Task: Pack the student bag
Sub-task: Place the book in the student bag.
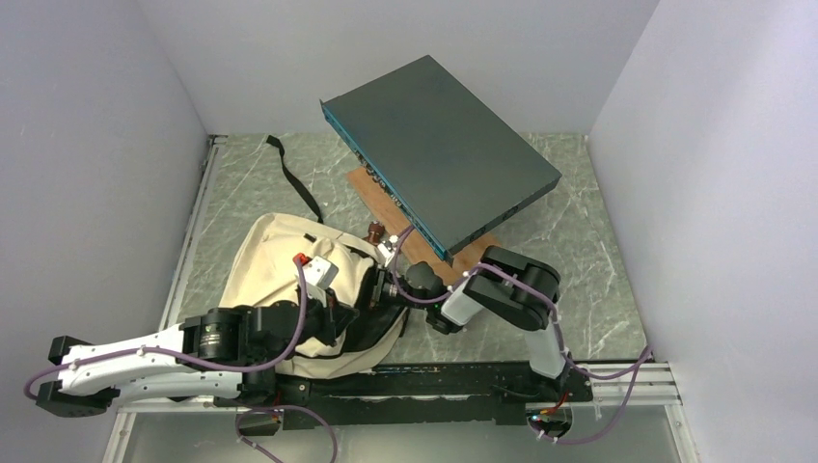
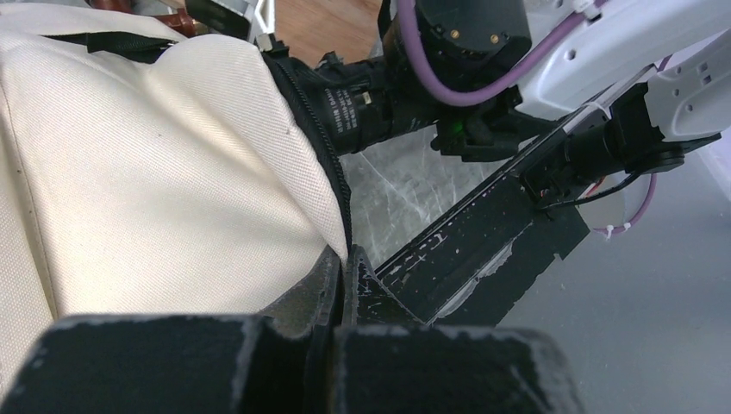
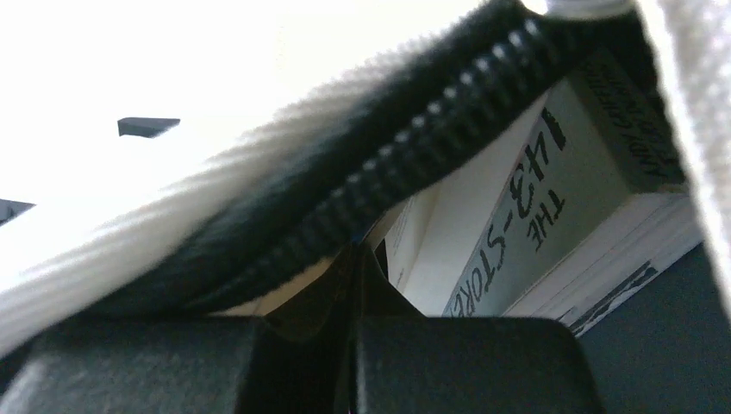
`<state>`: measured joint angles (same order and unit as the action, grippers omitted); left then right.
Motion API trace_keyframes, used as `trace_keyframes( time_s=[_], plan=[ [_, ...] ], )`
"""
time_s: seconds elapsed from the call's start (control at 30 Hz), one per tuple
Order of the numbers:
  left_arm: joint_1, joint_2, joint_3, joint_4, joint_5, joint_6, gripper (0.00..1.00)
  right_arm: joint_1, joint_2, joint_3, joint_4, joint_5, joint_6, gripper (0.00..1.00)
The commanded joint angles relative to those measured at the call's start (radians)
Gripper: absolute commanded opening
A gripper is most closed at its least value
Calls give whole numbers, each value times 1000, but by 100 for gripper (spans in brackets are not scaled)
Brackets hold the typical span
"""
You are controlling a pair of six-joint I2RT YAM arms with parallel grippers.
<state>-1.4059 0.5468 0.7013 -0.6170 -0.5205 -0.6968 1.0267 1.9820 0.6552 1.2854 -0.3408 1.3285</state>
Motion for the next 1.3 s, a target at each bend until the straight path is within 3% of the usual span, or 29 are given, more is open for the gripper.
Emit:
trace_keyframes(
  time_s=[0.0, 0.37, 0.7, 0.87, 1.0, 1.27],
  plan=[
    [-4, 6, 22, 77, 19, -23, 0, 23, 35, 21, 153, 38, 45, 0],
    [-4, -3, -83, 101, 19, -89, 0, -59, -139, -340, 258, -37, 20, 15],
    [-4, 59, -178, 119, 103, -188, 0, -189, -389, -533, 142, -73, -48, 20],
    [-4, 66, -283, 166, 151, -243, 0, -299, -551, -479, -117, -78, -135, 25],
    [-4, 67, -333, 201, 182, -278, 0, -313, -631, -360, -376, -2, -261, 33],
    [-4, 64, -376, 254, 194, -290, 0, -352, -417, -266, -172, -48, -206, 35]
  ],
)
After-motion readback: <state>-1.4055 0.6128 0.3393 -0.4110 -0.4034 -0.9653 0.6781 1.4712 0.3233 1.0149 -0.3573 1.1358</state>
